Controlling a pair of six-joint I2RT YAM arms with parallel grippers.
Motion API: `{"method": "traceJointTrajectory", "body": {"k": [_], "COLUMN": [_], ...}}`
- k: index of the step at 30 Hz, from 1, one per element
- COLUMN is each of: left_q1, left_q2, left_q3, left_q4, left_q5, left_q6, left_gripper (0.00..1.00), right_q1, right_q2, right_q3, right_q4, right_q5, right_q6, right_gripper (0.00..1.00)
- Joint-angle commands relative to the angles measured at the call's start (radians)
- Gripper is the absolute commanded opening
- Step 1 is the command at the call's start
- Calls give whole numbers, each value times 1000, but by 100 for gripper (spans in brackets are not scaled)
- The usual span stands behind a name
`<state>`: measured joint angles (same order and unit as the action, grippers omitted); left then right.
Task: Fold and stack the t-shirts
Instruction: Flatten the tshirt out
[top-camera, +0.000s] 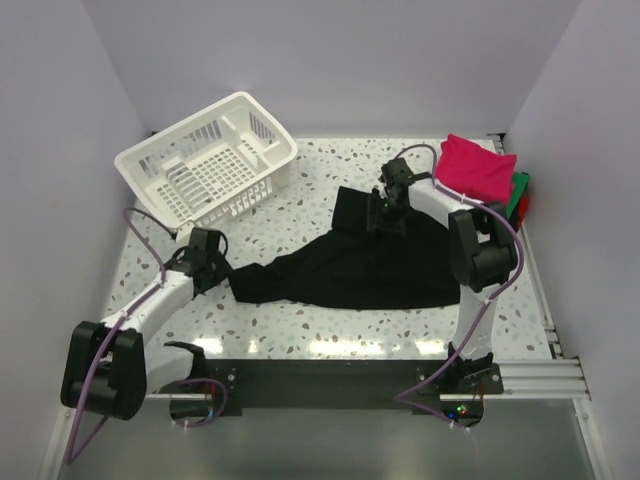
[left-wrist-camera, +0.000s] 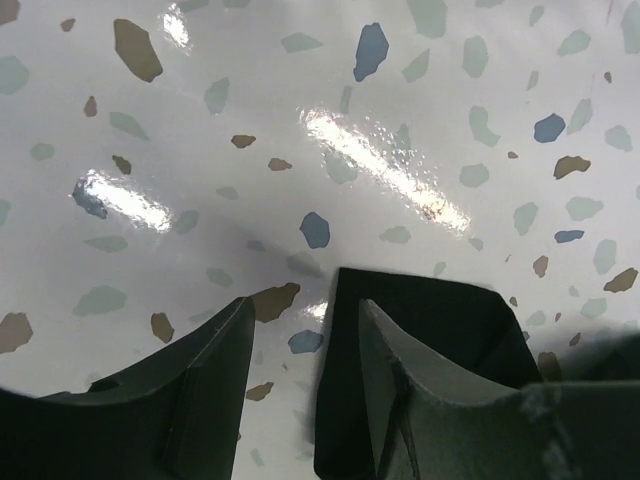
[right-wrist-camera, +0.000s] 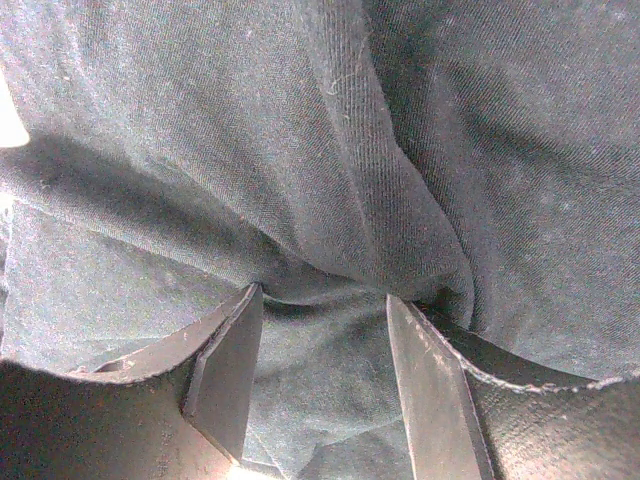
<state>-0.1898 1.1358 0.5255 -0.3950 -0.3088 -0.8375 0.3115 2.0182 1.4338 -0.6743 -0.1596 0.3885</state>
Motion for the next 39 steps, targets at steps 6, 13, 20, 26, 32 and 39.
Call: {"method": "traceJointTrajectory", "body": {"k": [6,13,20,26,32,39], "left_q1": [7,7,7,7,7,15], "left_q2": [122,177,142,84,22,-83], "left_q3": [28,41,-7,-64,-7,295], "left_q4": [136,145,147,114,61,-161], "left_q5": [91,132,223,235,195,-30], "left_q6": [72,98,84,67,69,110], "left_gripper": [47,41,28,17,0,0], "right_q1": [9,9,9,8,9,8], "right_q2": [25,20,19,19,8,-52], "right_q3": [-29,-23,-10,-4,37,151], "right_q4": [-41,-45,-50,-48,-76,-145], "right_q5": [-3,-4,0,0,-11,-50], "right_q6": [-4,0,0,6,6,-23], "right_gripper": [57,57,57,57,51,9]}}
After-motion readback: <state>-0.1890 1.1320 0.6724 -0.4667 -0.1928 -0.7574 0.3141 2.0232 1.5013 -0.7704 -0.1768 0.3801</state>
